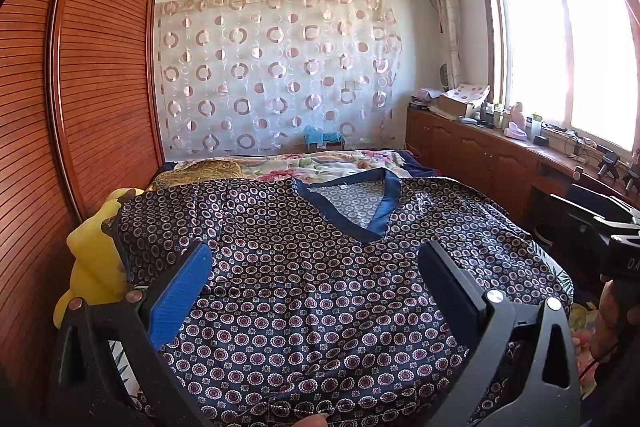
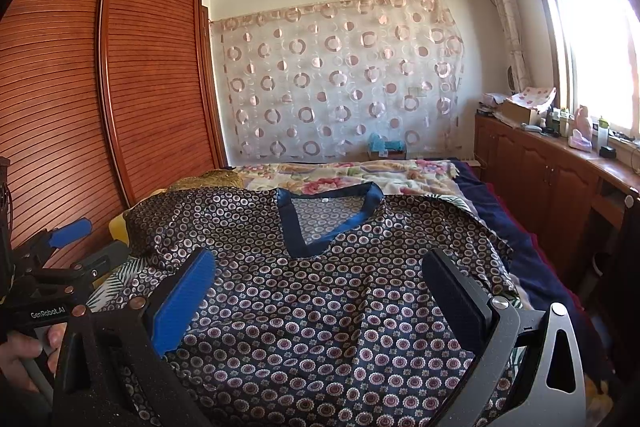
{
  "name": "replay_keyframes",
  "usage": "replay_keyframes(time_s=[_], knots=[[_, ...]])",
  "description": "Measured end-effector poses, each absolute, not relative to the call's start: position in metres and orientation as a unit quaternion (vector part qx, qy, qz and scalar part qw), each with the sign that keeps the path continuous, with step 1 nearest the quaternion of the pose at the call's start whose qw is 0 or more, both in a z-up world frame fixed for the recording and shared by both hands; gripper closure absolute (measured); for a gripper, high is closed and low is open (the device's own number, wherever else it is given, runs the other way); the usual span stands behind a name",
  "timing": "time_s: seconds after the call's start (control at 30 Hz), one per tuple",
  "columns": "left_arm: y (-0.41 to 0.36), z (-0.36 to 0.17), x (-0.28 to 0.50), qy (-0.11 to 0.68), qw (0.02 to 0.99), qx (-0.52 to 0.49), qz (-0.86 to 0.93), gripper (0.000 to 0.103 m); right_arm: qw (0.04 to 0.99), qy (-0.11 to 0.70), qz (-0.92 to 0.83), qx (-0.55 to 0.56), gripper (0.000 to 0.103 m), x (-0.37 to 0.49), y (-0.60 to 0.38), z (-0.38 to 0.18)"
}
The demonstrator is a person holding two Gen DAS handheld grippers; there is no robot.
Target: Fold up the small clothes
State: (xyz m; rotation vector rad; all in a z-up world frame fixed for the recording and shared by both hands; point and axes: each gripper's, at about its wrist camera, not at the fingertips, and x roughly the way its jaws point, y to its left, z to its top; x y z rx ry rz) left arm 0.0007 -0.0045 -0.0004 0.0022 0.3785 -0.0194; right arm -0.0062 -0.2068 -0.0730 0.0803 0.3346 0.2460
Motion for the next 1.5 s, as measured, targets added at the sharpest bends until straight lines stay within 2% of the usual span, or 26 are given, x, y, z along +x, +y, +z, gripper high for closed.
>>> replay_keyframes(time_s=[1.5], knots=[[-0.002,0.0027,-0.0012,0.188,0.982,0.0,-0.009,0.0,0.978,0.163,0.125,0.04,0.0,-0.0056,-0.2045,-0.0745]])
